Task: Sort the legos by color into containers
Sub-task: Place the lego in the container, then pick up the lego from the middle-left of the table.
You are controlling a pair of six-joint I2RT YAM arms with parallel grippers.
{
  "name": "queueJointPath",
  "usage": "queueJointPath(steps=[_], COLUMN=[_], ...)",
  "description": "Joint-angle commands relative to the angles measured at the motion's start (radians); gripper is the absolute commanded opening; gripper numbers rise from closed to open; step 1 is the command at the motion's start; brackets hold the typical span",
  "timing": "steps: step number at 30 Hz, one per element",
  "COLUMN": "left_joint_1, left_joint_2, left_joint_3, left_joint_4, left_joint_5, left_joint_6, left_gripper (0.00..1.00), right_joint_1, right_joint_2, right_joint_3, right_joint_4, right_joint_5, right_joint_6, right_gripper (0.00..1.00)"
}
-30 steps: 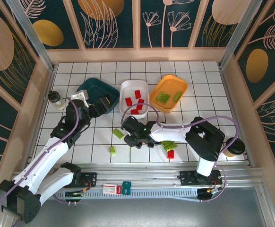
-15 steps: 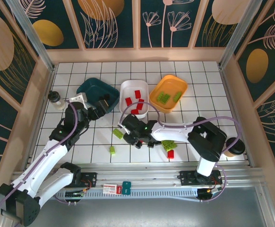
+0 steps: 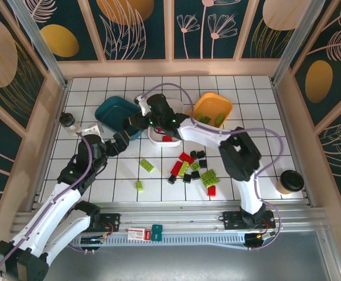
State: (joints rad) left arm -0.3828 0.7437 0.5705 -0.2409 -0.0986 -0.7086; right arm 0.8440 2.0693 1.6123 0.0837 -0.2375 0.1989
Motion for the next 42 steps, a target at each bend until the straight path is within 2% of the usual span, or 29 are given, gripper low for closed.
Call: queueJointPath(steps=[1,5,8,11,14,17,21,27,30,34,42], left_joint_1=[-0.002,-0.004,-0.015,-0.042,-0.090,-0.182,-0.396,-0.678,-0.771,-0.814,-0.815], left_joint_2=[-0.024,-0.022,-0.008,0.004,0.026,0.078,0.223,0.481,0.602,0.691,0.810], left_joint_3=[-0.015,-0.022,-0.029,-0.033,-0.029,-0.015,0.024,0.097,0.143,0.167,0.217], left_joint_4=[-0.043,-0.040,-0.035,-0.023,-0.006,0.016,0.016,0.011,0.002,0.010,0.054], left_joint_5=[0.001,0.053,0.073,0.077,0.074,0.050,-0.052,-0.139,-0.150,-0.147,-0.163], left_joint_6=[-0.003,-0.002,0.000,-0.007,-0.017,-0.020,-0.022,-0.019,-0.006,0.007,0.057], left_gripper=[0.99,0.98,0.97,0.96,0.95,0.94,0.93,0.86,0.81,0.73,0.61], right_joint_1=[-0.018,-0.040,-0.054,-0.068,-0.086,-0.114,-0.165,-0.222,-0.243,-0.276,-0.283], right_joint_2=[0.124,0.241,0.280,0.261,0.187,0.065,-0.137,-0.380,-0.470,-0.561,-0.688], right_joint_3=[0.151,0.310,0.359,0.325,0.223,0.036,-0.265,-0.598,-0.701,-0.791,-0.859], right_joint_4=[-0.020,-0.058,-0.055,-0.011,0.063,0.170,0.322,0.357,0.353,0.356,0.343], right_joint_5=[-0.045,-0.054,-0.062,-0.068,-0.062,-0.036,-0.013,0.038,0.060,0.064,0.058], right_joint_6=[0.066,0.105,0.131,0.161,0.186,0.219,0.261,0.252,0.248,0.252,0.258], right_gripper=[0.15,0.22,0.35,0.53,0.59,0.61,0.62,0.62,0.62,0.63,0.63])
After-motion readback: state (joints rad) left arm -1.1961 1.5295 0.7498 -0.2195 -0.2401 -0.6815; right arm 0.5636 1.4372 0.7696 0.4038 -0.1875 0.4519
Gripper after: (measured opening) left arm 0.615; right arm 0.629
